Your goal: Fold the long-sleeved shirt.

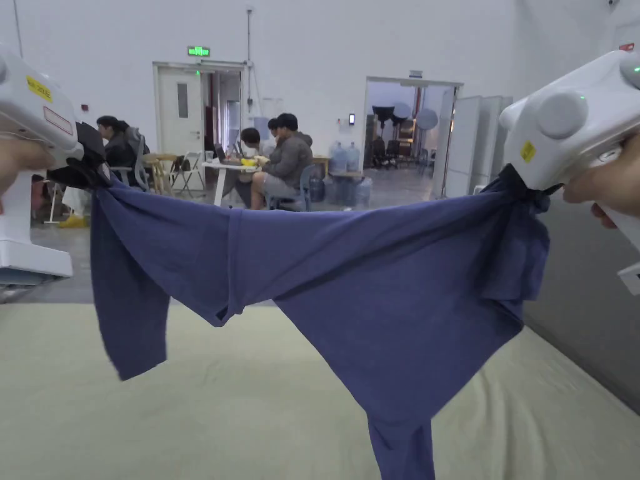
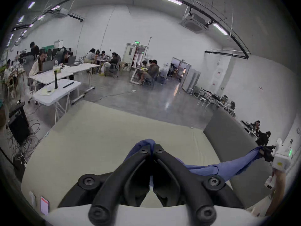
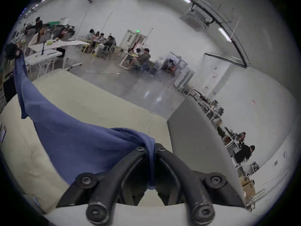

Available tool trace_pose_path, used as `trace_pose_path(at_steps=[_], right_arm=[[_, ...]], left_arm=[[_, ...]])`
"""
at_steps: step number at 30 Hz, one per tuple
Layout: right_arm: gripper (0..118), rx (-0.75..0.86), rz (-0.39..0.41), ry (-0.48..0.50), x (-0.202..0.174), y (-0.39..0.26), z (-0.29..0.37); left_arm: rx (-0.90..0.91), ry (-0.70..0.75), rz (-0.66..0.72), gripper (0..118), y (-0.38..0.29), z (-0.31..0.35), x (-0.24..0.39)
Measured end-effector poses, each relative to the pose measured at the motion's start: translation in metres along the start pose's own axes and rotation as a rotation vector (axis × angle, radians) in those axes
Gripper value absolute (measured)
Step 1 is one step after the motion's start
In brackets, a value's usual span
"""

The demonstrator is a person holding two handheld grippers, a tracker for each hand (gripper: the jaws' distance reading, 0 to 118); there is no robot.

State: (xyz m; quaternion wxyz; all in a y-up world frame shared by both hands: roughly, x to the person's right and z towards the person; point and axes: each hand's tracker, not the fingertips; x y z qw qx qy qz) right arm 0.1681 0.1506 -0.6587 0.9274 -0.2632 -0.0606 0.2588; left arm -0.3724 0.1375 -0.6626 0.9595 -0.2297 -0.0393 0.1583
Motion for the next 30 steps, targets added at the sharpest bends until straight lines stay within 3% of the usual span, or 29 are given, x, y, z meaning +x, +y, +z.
trace_pose_path(at_steps=[2, 4, 13, 18, 24, 30], right_arm=[[2, 0.005, 0.002, -0.015, 0.004, 0.018, -0.007], [2, 0.002, -0.063, -0.023, 0.006, 0.031, -0.014], [2, -0.037, -0.058, 0.006, -0.029, 0.008, -0.074], [2, -0.167, -0.011, 0.103, -0.089, -0.082, -0.139], [2, -0.328, 0.076, 0.259, -0.177, -0.239, -0.189], [2, -0.404, 0.136, 0.413, -0.214, -0.372, -0.142]], left_arm=[[0.017, 0.007, 0.006, 0, 0.004, -0.003, 0.004], [0.024, 0.018, -0.005, 0, 0.006, -0.013, 0.005], [-0.08, 0.043, 0.012, 0, -0.041, -0.074, -0.017], [-0.248, 0.062, -0.038, 0, -0.117, -0.124, -0.039], [-0.583, 0.124, -0.137, 0, -0.266, -0.168, -0.077], [-0.759, 0.123, -0.171, 0, -0.367, -0.133, -0.107]])
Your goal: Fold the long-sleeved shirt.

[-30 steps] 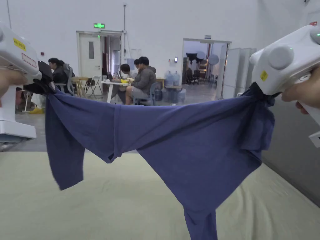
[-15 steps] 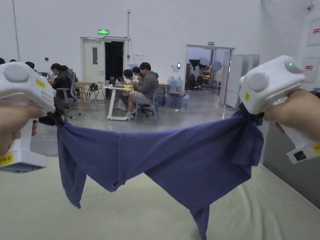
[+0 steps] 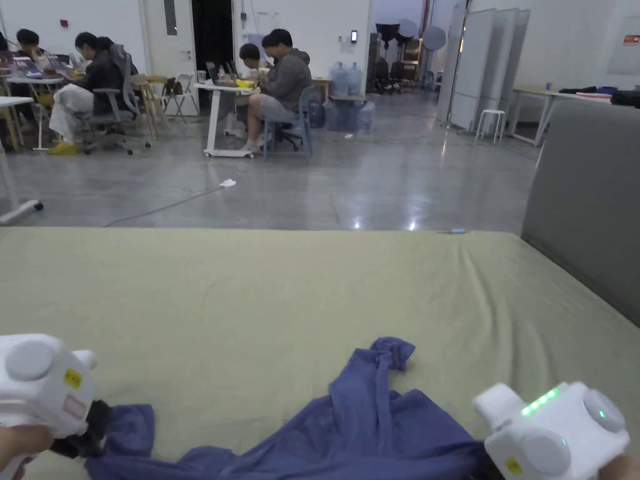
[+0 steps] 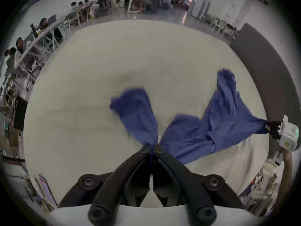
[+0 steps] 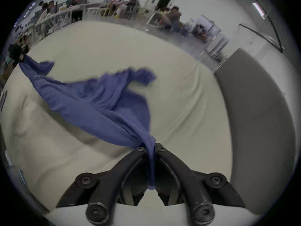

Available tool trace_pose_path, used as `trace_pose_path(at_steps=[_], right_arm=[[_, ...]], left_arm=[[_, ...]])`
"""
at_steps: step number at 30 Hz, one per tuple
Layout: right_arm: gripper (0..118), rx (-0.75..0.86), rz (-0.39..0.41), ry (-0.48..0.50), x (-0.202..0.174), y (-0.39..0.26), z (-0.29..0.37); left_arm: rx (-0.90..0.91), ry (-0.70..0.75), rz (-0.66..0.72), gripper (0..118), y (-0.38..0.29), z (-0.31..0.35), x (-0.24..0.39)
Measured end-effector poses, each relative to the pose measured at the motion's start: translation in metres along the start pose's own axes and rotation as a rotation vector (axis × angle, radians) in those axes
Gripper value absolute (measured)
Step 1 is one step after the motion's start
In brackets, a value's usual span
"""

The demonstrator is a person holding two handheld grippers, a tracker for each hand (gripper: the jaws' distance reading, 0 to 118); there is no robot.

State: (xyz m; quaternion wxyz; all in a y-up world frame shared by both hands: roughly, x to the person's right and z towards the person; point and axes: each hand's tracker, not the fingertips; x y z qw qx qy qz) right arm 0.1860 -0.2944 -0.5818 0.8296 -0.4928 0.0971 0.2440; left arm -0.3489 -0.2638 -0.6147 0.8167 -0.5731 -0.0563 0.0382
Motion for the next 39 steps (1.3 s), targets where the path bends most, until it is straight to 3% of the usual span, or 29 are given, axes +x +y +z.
trace_pose_path(at_steps=[3, 9, 14, 20, 24, 25, 26, 28, 29, 33, 35, 37, 38, 39], right_arm=[[2, 0.01, 0.075, -0.009, -0.026, -0.048, 0.022], [2, 0.011, 0.028, 0.041, -0.061, -0.125, 0.062], [2, -0.041, 0.061, 0.046, -0.098, -0.184, 0.067], [3, -0.094, -0.003, 0.069, -0.117, -0.208, 0.033], [14, -0.095, -0.044, 0.075, -0.114, -0.205, 0.023], [19, -0.107, -0.061, 0.1, -0.107, -0.202, 0.026], [32, -0.129, -0.086, 0.129, -0.101, -0.199, 0.03], [88, -0.144, -0.163, 0.174, -0.083, -0.191, 0.052], [95, -0.131, -0.192, 0.157, -0.077, -0.189, 0.066], [95, 0.105, -0.226, 0.093, -0.057, -0.186, 0.146], [95, 0.169, -0.271, 0.103, -0.06, -0.191, 0.172], [95, 0.197, -0.317, 0.144, -0.069, -0.198, 0.183], [94, 0.187, -0.336, 0.164, -0.076, -0.201, 0.185], [92, 0.171, -0.342, 0.17, -0.084, -0.205, 0.184]], left_arm=[[-0.019, -0.049, -0.046, 0, -0.042, 0.016, -0.004], [-0.07, -0.123, -0.013, 0, -0.129, 0.036, -0.014], [-0.094, -0.126, 0.014, 0, -0.19, 0.038, -0.02], [-0.091, -0.13, 0.112, 0, -0.227, 0.012, -0.032], [-0.092, -0.118, 0.19, 0, -0.239, -0.012, -0.039], [-0.093, -0.119, 0.213, 9, -0.241, -0.016, -0.039], [-0.096, -0.114, 0.244, 34, -0.242, -0.016, -0.04], [-0.04, -0.069, 0.266, 110, -0.246, 0.0, -0.036], [-0.004, -0.073, 0.259, 118, -0.248, 0.013, -0.034], [0.283, -0.18, 0.28, 118, -0.27, 0.082, -0.025], [0.313, -0.224, 0.278, 118, -0.284, 0.097, -0.016], [0.222, -0.233, 0.238, 117, -0.297, 0.099, -0.005], [0.169, -0.198, 0.201, 109, -0.305, 0.096, 0.002], [0.156, -0.157, 0.157, 84, -0.313, 0.092, 0.013]])
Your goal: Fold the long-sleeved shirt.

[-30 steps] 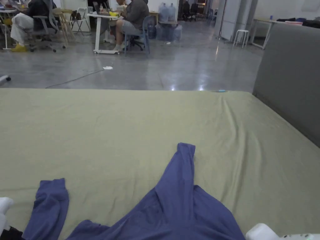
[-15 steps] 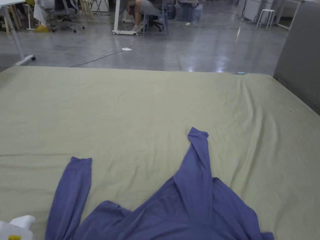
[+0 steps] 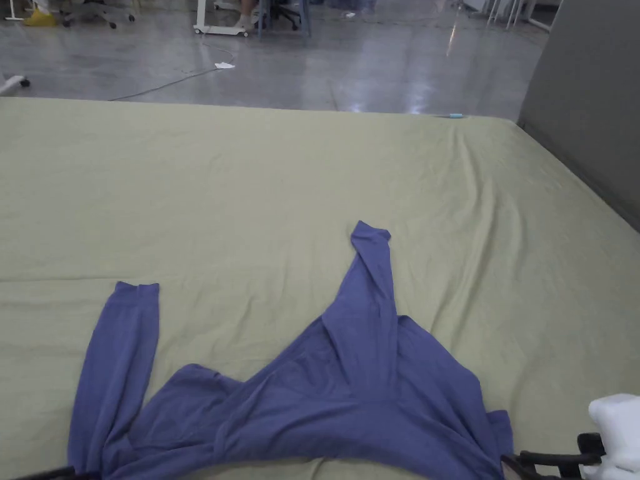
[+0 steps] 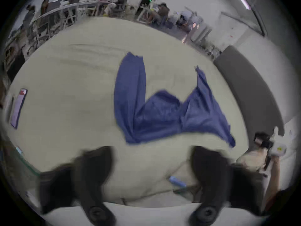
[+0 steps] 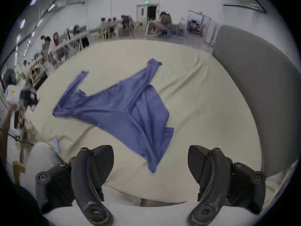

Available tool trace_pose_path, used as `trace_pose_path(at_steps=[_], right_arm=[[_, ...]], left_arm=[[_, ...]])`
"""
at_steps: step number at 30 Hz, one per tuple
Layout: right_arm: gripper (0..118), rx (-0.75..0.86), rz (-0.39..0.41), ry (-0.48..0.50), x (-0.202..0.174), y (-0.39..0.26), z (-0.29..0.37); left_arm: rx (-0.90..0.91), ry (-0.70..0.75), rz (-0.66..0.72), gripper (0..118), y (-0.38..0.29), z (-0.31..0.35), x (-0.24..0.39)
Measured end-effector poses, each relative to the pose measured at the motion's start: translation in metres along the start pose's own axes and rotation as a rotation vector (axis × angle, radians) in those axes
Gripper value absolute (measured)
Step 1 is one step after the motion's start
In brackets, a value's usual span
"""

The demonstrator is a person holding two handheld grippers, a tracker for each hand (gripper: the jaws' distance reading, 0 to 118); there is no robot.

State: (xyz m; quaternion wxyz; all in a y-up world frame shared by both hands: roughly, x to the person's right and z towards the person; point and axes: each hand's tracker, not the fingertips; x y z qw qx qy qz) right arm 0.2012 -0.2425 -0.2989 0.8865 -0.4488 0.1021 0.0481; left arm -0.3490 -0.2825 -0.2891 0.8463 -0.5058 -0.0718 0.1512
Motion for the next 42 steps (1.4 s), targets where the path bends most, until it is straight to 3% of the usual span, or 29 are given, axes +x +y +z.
trace_pose_path(at_steps=[1, 2, 3, 4, 6, 11, 18, 23, 25, 26, 27, 28, 29, 31, 35, 36, 38, 39, 40, 41, 42], right_arm=[[69, -0.016, 0.001, 0.0, -0.006, -0.006, -0.002], [34, -0.027, 0.006, -0.001, -0.013, -0.012, -0.005], [0, -0.057, 0.013, -0.006, -0.019, -0.017, -0.012], [0, -0.108, -0.004, -0.026, -0.024, -0.025, -0.018], [0, -0.139, 0.015, 0.067, -0.03, -0.03, -0.026], [0, -0.121, -0.002, 0.094, -0.03, -0.024, -0.036], [0, -0.142, -0.009, 0.097, -0.032, -0.018, -0.057], [0, -0.16, -0.007, 0.113, -0.034, -0.019, -0.061], [0, -0.163, -0.001, 0.121, -0.034, -0.018, -0.065], [0, -0.165, 0.002, 0.119, -0.034, -0.018, -0.067], [0, -0.167, 0.003, 0.115, -0.035, -0.017, -0.066], [0, -0.17, 0.004, 0.115, -0.034, -0.015, -0.068], [0, -0.17, 0.006, 0.116, -0.033, -0.013, -0.07], [0, -0.168, 0.007, 0.12, -0.03, -0.006, -0.073], [0, -0.15, 0.063, 0.115, -0.024, 0.039, -0.094], [0, -0.144, 0.073, 0.11, -0.022, 0.057, -0.104], [0, -0.115, 0.083, 0.088, -0.016, 0.101, -0.13], [0, -0.103, 0.081, 0.088, -0.014, 0.125, -0.145], [12, -0.094, 0.076, 0.08, -0.01, 0.15, -0.164], [50, -0.087, 0.068, 0.076, -0.006, 0.177, -0.186], [95, -0.093, 0.064, 0.052, -0.003, 0.203, -0.211]], left_arm=[[-0.009, 0.064, -0.047, 26, -0.008, -0.004, 0.007], [-0.028, 0.096, -0.08, 0, -0.015, -0.01, 0.011], [-0.025, 0.077, -0.054, 0, -0.02, -0.013, 0.011], [-0.059, 0.024, -0.037, 0, -0.021, -0.017, 0.008], [-0.055, -0.054, 0.039, 0, -0.015, -0.018, 0.004], [0.029, 0.011, 0.0, 0, 0.022, -0.015, 0.004], [0.027, -0.024, -0.049, 0, 0.038, -0.028, 0.018], [0.01, -0.015, -0.027, 0, 0.044, -0.039, 0.011], [0.062, -0.052, 0.042, 0, 0.052, -0.041, -0.001], [0.092, -0.071, 0.063, 11, 0.058, -0.042, -0.006], [0.091, -0.087, 0.074, 51, 0.067, -0.047, -0.013], [0.051, -0.095, 0.086, 110, 0.076, -0.056, -0.017], [0.059, -0.106, 0.091, 118, 0.085, -0.058, -0.022], [0.045, -0.023, 0.122, 117, 0.109, -0.064, -0.034], [-0.133, 0.176, 0.002, 116, 0.116, -0.131, -0.028], [-0.2, 0.194, -0.033, 114, 0.111, -0.152, -0.031], [-0.266, 0.197, -0.133, 71, 0.096, -0.171, -0.023], [-0.198, 0.327, -0.201, 69, 0.088, -0.171, -0.012], [-0.128, 0.272, -0.229, 49, 0.083, -0.161, -0.002], [-0.14, 0.26, -0.297, 16, 0.08, -0.155, 0.009], [-0.123, 0.208, -0.293, 2, 0.078, -0.151, 0.015]])
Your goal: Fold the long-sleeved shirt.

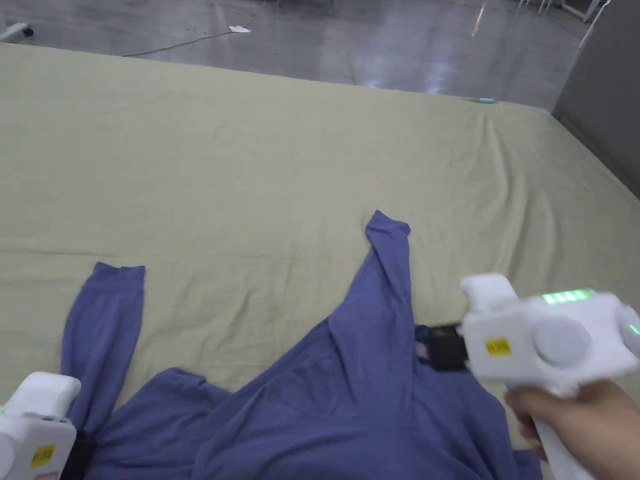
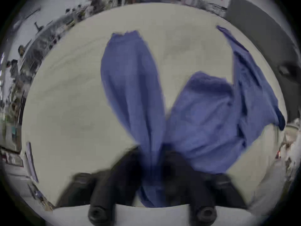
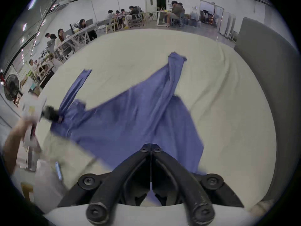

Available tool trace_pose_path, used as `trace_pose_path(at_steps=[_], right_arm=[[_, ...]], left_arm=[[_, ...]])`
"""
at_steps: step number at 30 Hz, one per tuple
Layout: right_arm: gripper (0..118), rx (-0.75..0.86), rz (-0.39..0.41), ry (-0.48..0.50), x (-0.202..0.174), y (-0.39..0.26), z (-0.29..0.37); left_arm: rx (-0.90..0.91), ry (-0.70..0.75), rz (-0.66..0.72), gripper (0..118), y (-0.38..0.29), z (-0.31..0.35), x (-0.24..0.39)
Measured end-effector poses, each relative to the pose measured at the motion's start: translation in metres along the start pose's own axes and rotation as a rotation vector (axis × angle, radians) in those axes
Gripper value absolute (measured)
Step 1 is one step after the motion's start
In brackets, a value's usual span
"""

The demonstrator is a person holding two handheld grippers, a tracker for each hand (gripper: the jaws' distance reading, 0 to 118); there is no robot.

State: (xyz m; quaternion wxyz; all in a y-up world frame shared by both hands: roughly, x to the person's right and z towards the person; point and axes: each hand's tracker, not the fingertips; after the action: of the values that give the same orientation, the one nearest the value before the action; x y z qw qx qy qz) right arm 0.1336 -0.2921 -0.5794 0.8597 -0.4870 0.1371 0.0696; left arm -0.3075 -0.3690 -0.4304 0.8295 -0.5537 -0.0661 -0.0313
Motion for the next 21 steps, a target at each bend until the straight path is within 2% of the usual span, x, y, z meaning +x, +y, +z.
trace_pose_path(at_steps=[1, 2, 3, 5, 6, 8, 10, 11, 12, 13, 14, 16, 19, 21], right_arm=[[118, -0.035, -0.023, -0.011, 0.001, 0.028, -0.027], [117, -0.026, -0.026, 0.005, 0.006, 0.047, -0.048], [117, -0.003, -0.078, 0.018, 0.014, 0.068, -0.065], [117, -0.057, -0.214, -0.001, 0.023, 0.093, -0.104], [117, -0.095, -0.238, 0.02, 0.027, 0.101, -0.121], [114, -0.183, -0.235, -0.047, 0.021, 0.105, -0.141], [112, -0.262, -0.176, -0.09, 0.012, 0.102, -0.154], [104, -0.288, -0.138, -0.106, 0.01, 0.1, -0.157], [83, -0.313, -0.102, -0.124, 0.008, 0.098, -0.157], [27, -0.332, -0.071, -0.094, 0.002, 0.094, -0.162], [6, -0.291, -0.006, -0.151, -0.003, 0.092, -0.153], [2, -0.237, 0.072, -0.125, -0.007, 0.087, -0.131], [1, -0.126, 0.091, -0.058, -0.006, 0.078, -0.071], [1, -0.049, 0.105, -0.054, 0.002, 0.074, -0.017]], left_arm=[[0.012, -0.01, 0.047, 2, -0.002, 0.005, -0.002], [-0.005, -0.015, 0.056, 2, -0.003, 0.008, -0.009], [-0.028, -0.047, 0.086, 2, -0.006, 0.007, -0.012], [-0.015, -0.087, 0.181, 2, -0.01, 0.008, -0.023], [-0.025, -0.11, 0.224, 2, -0.012, 0.007, -0.025], [0.009, -0.118, 0.29, 2, -0.015, 0.013, -0.036], [0.005, -0.135, 0.304, 2, -0.017, 0.017, -0.041], [0.011, -0.133, 0.318, 2, -0.018, 0.019, -0.044], [0.018, -0.141, 0.335, 2, -0.019, 0.021, -0.046], [0.019, -0.156, 0.339, 2, -0.02, 0.023, -0.048], [0.024, -0.175, 0.346, 2, -0.022, 0.027, -0.046], [0.036, -0.186, 0.373, 2, -0.022, 0.032, -0.048], [0.092, -0.272, 0.457, 2, -0.02, 0.049, -0.053], [0.133, -0.318, 0.469, 2, -0.014, 0.067, -0.056]])
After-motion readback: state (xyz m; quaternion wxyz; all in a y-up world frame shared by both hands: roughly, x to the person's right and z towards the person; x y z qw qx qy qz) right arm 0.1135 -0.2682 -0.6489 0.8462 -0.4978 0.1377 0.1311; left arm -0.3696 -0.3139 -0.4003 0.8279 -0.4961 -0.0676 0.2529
